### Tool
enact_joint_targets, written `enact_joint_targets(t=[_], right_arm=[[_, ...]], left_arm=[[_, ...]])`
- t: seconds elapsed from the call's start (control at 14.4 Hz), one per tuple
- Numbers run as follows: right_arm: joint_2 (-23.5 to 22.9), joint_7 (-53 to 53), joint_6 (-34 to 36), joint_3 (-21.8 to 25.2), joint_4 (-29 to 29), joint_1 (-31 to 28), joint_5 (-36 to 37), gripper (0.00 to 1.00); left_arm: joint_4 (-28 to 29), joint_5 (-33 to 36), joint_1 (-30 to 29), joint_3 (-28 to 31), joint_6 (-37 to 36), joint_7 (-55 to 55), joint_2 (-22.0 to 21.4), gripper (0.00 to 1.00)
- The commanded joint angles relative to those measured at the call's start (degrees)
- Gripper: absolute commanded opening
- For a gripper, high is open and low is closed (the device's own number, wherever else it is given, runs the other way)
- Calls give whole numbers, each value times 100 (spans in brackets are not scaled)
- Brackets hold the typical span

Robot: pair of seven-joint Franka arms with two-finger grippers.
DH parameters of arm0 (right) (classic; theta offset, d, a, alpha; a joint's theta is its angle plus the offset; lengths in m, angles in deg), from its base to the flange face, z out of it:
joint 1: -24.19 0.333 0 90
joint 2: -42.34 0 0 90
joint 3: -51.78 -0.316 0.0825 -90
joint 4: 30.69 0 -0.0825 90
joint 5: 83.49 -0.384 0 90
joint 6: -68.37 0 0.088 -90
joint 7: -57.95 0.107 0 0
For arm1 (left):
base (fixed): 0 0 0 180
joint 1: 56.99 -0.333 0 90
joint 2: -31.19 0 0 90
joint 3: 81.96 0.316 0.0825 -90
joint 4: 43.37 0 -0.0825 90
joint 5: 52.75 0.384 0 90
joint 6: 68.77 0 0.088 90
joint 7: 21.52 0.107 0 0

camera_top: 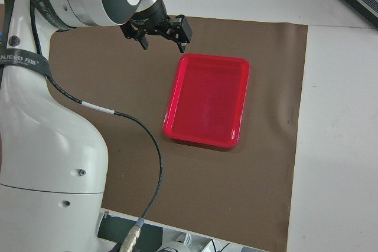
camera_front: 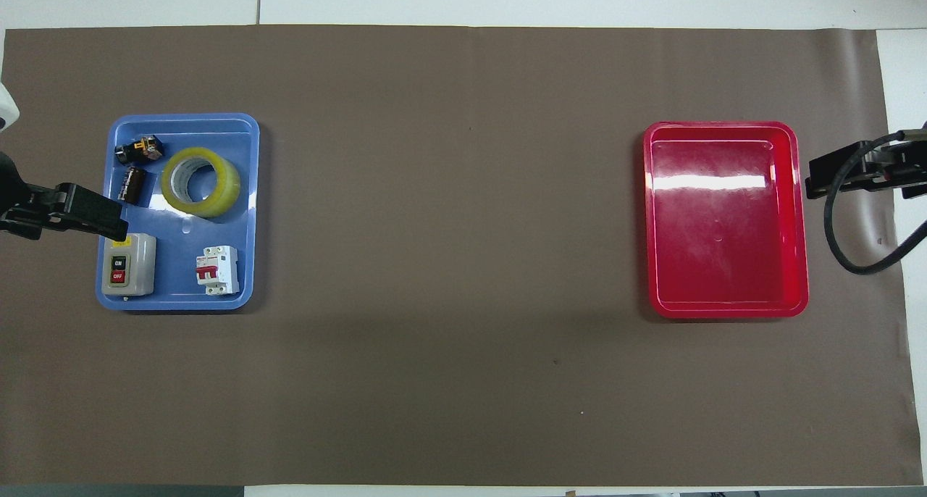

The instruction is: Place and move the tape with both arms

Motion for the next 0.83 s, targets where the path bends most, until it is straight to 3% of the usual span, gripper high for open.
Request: enact_joint_targets(t=[0.0,0.63,0.77], right_arm=[[31,-165,79,-14,-4,-57,-78,100],[31,-165,79,-14,-4,-57,-78,100],[31,-165,79,-14,-4,-57,-78,100]], left_arm=[[34,-92,37,58,76,17,-38,100],[16,-74,-24,75,102,43,-91,100],[121,13,-104,75,653,44,-56,100]])
